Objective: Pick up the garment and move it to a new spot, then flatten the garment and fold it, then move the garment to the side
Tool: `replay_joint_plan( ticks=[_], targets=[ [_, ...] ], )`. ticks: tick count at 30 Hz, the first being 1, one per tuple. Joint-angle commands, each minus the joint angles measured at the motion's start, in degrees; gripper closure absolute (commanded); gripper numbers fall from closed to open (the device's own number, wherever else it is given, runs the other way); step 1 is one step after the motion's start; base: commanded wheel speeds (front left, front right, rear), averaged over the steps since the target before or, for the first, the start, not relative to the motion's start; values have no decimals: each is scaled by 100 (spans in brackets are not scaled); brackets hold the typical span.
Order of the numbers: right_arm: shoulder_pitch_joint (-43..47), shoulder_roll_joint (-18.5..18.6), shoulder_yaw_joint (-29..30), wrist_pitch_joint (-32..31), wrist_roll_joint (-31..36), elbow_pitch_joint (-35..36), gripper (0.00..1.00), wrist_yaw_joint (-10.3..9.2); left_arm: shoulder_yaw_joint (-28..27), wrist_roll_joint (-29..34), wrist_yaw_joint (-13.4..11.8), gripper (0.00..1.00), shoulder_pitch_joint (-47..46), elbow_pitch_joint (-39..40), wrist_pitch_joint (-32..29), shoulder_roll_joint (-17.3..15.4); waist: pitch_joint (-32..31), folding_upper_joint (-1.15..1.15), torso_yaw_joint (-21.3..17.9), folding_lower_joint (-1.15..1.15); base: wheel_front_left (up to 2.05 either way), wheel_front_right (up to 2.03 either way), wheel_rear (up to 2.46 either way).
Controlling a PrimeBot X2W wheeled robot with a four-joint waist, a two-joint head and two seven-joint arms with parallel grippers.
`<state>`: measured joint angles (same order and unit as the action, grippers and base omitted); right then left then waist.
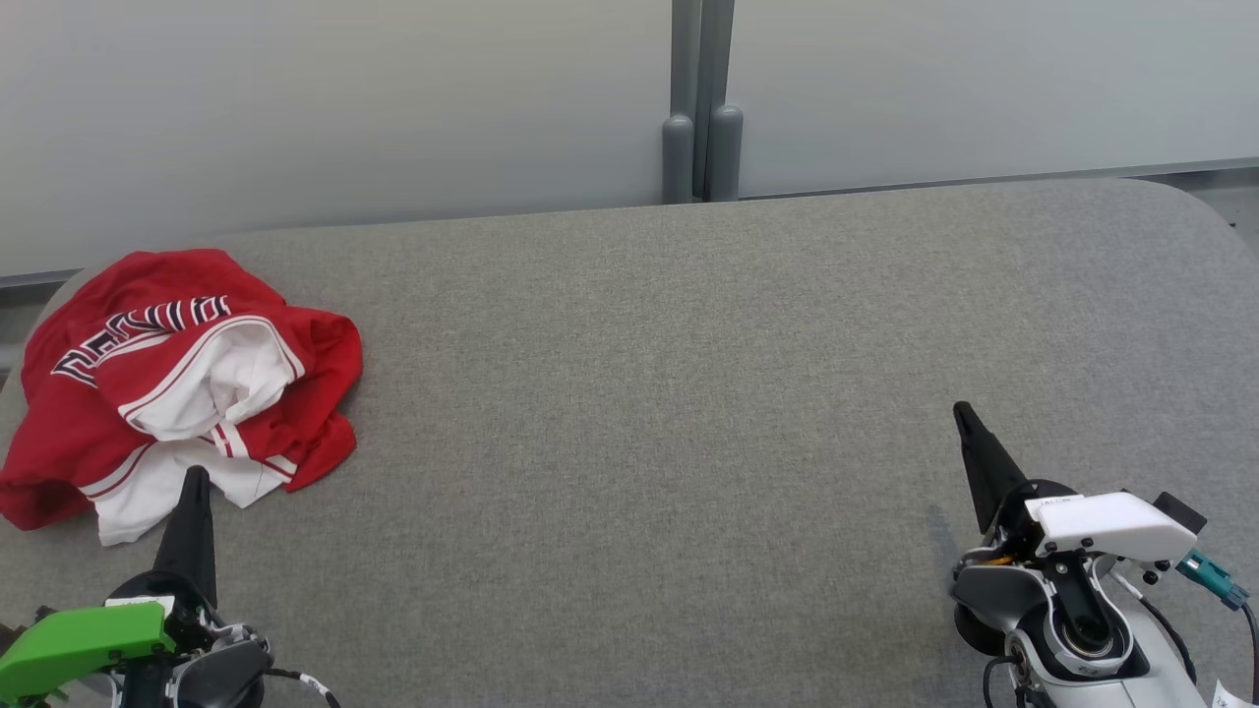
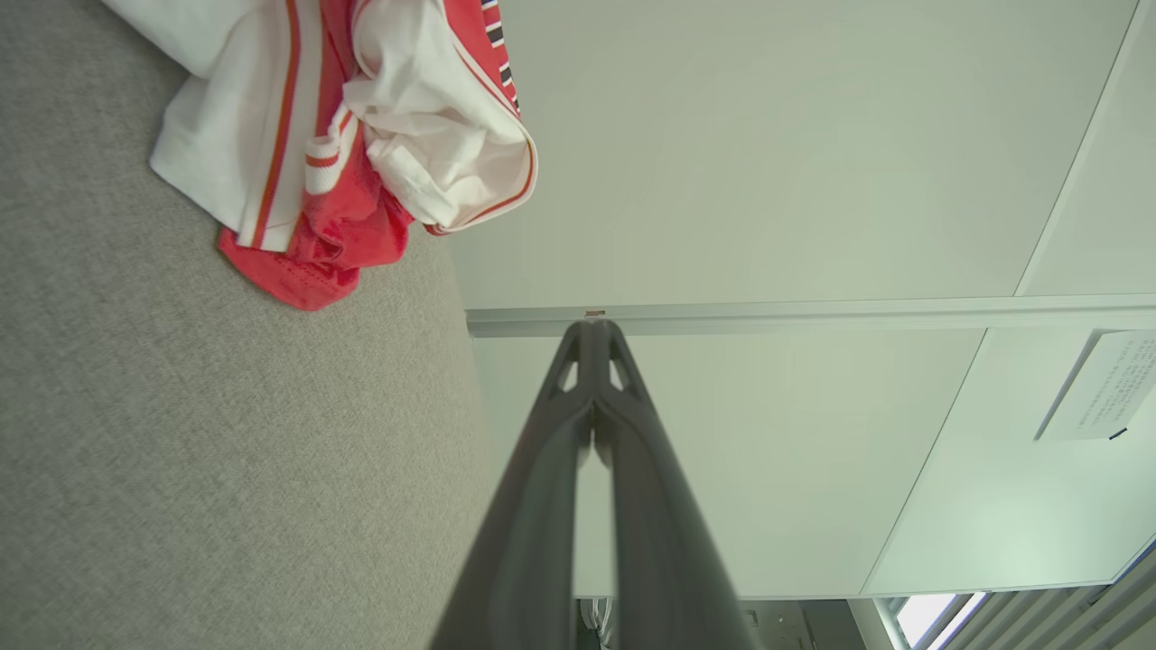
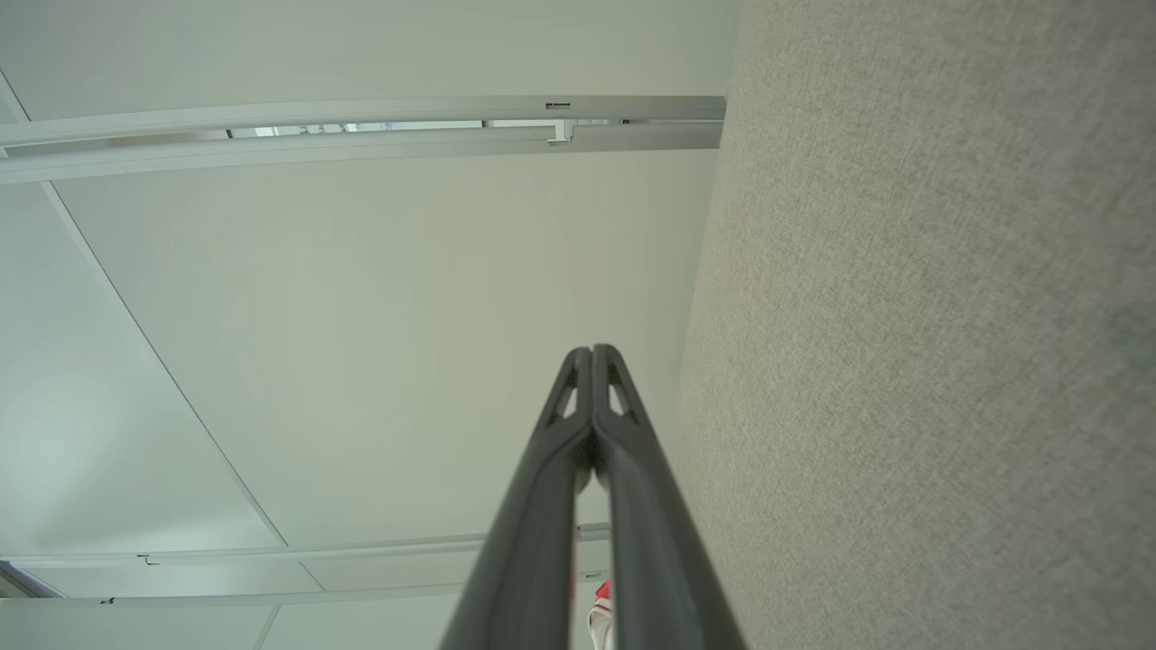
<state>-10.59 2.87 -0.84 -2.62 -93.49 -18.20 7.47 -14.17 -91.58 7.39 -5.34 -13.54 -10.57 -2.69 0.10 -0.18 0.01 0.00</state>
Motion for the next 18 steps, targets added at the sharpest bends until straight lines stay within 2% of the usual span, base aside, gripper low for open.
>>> replay_joint_plan(
  ticks=[1,18],
  targets=[
    [-31,6,11,-14,44,-9,100,4,-6,-22,32,100,-64,-7,-12,-36,0,18,0,0,0,0,0],
    [-31,7,12,-15,44,-9,100,4,-5,-22,32,100,-64,-6,-11,-36,0,18,0,0,0,0,0]
  ],
)
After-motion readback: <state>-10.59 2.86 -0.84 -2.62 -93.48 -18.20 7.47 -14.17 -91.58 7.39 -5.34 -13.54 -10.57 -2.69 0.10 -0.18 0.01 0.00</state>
